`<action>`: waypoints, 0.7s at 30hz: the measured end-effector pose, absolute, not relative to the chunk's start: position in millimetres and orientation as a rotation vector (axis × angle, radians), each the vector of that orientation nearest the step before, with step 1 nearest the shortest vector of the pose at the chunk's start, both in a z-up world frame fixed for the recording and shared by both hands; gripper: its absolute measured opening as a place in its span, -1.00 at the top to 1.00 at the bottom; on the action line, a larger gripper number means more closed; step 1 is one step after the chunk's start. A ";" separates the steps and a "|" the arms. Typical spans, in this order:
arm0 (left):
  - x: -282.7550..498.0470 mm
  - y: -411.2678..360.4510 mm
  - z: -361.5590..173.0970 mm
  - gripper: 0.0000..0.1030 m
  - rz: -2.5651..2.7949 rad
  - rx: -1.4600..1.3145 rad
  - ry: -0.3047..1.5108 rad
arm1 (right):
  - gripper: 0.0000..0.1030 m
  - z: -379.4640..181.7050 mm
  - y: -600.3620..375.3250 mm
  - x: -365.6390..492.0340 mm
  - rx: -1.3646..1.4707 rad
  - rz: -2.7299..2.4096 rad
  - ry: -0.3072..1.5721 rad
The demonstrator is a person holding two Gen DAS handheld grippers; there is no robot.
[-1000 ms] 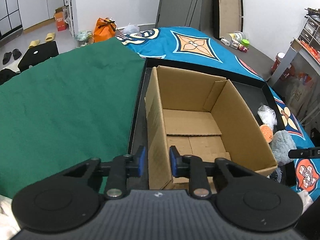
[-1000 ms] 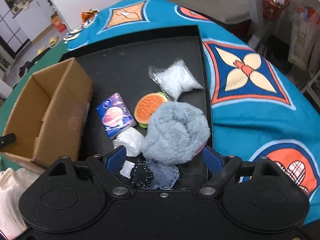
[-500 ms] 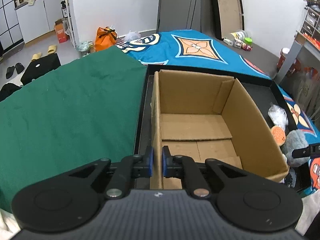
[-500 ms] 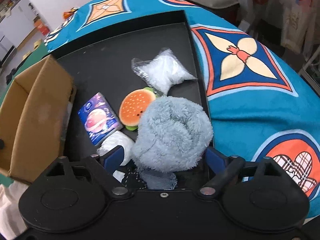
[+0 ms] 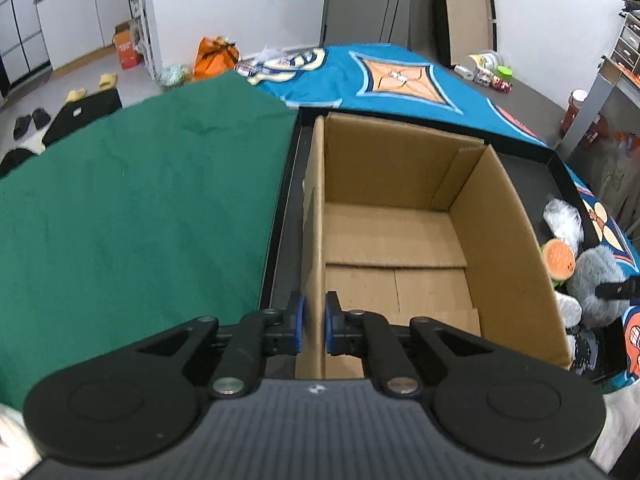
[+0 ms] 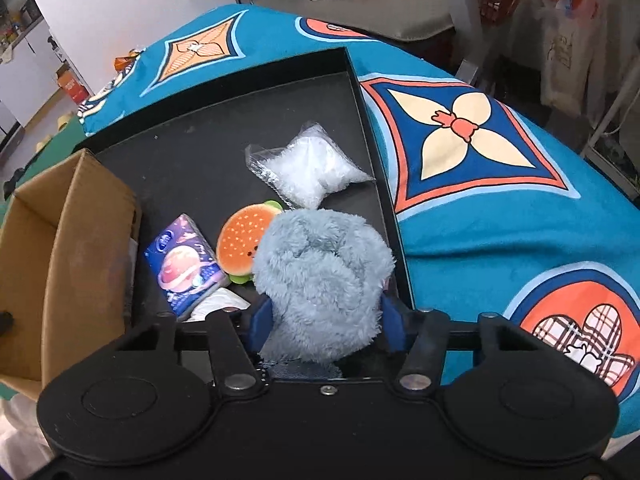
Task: Organize soft objects
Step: 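Lift the grey plush with the right tool and drop it into the cardboard box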
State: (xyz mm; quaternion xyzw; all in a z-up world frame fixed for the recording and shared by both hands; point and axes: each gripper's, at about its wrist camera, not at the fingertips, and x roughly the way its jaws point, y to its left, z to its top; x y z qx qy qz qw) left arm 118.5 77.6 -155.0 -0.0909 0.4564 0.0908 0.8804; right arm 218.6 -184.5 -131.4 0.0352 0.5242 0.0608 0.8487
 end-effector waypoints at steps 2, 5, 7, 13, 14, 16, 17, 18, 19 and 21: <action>115.4 78.5 -158.7 0.83 0.197 -0.206 0.953 | -0.04 -127.3 -183.9 216.7 0.080 0.140 1.090; 113.8 78.5 -161.8 0.81 0.211 -0.218 0.945 | -0.04 -120.8 -181.0 213.7 0.069 0.160 1.058; 113.0 78.1 -162.4 0.81 0.217 -0.219 0.934 | -0.04 -115.9 -177.7 213.1 0.061 0.179 1.039; 112.3 80.0 -162.2 0.81 0.216 -0.221 0.920 | -0.04 -96.6 -165.0 212.0 0.046 0.216 0.982; 112.5 80.4 -162.2 0.81 0.216 -0.220 0.920 | -0.04 -93.2 -163.2 212.1 0.051 0.221 0.974; 112.3 81.8 -162.4 0.81 0.219 -0.227 0.919 | -0.04 -85.7 -157.6 211.1 0.051 0.234 0.952; 111.6 82.5 -162.2 0.81 0.221 -0.230 0.918 | -0.04 -82.1 -154.0 210.6 0.045 0.243 0.938; 111.5 82.5 -162.1 0.81 0.222 -0.232 0.916 | -0.04 -77.8 -149.1 209.9 0.037 0.254 0.920; 110.9 82.6 -161.8 0.81 0.221 -0.233 0.916 | -0.04 -74.6 -145.2 209.3 0.031 0.263 0.908; 110.4 82.2 -161.2 0.80 0.218 -0.230 0.916 | -0.04 -67.9 -136.2 208.6 0.025 0.284 0.886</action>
